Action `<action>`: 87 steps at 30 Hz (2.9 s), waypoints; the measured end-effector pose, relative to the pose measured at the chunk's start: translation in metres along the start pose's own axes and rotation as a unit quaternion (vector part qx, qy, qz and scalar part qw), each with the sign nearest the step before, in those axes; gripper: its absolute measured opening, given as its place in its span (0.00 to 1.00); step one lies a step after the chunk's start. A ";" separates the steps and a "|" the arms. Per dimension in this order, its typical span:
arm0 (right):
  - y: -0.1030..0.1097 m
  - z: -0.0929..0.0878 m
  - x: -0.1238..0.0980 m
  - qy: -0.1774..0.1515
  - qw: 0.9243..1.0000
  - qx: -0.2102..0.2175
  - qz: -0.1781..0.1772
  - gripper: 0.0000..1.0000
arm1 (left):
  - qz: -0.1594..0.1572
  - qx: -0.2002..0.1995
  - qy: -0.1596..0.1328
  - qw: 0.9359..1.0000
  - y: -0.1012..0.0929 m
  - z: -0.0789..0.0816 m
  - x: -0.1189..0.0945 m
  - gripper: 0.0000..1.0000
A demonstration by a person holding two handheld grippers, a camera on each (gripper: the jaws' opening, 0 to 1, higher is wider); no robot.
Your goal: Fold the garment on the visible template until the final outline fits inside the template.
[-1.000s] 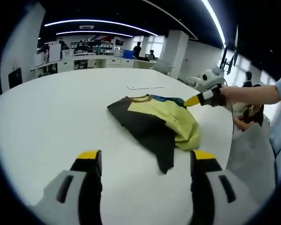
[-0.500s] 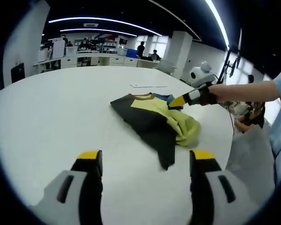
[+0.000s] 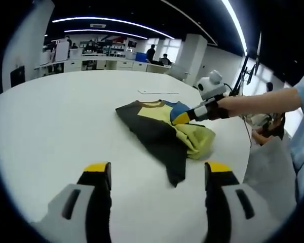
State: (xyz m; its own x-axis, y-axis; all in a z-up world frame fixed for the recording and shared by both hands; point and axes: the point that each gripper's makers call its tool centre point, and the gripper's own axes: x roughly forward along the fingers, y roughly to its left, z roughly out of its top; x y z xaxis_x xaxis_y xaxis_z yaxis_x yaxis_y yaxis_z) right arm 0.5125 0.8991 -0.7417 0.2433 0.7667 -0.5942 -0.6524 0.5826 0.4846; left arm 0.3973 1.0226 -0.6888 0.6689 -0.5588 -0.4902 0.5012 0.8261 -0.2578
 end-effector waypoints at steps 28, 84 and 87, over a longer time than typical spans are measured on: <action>-0.005 -0.008 -0.003 0.009 0.997 -0.071 -0.010 0.04 | -0.008 -0.003 0.000 1.000 -0.007 0.001 0.006 0.72; -0.021 -0.060 -0.104 -0.012 0.955 -0.283 -0.085 0.53 | -0.019 -0.014 -0.011 1.000 -0.020 0.001 0.007 0.71; -0.023 -0.062 -0.103 -0.008 0.954 -0.286 -0.087 0.52 | -0.018 -0.014 -0.011 1.000 -0.019 0.000 0.007 0.71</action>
State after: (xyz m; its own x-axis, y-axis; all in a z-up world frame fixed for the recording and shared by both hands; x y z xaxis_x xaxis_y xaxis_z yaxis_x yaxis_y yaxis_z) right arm 0.4577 0.7899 -0.7311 0.3917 0.6779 -0.6221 -0.8849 0.4628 -0.0528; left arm 0.3925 1.0026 -0.6868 0.6623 -0.5896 -0.4623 0.5097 0.8068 -0.2988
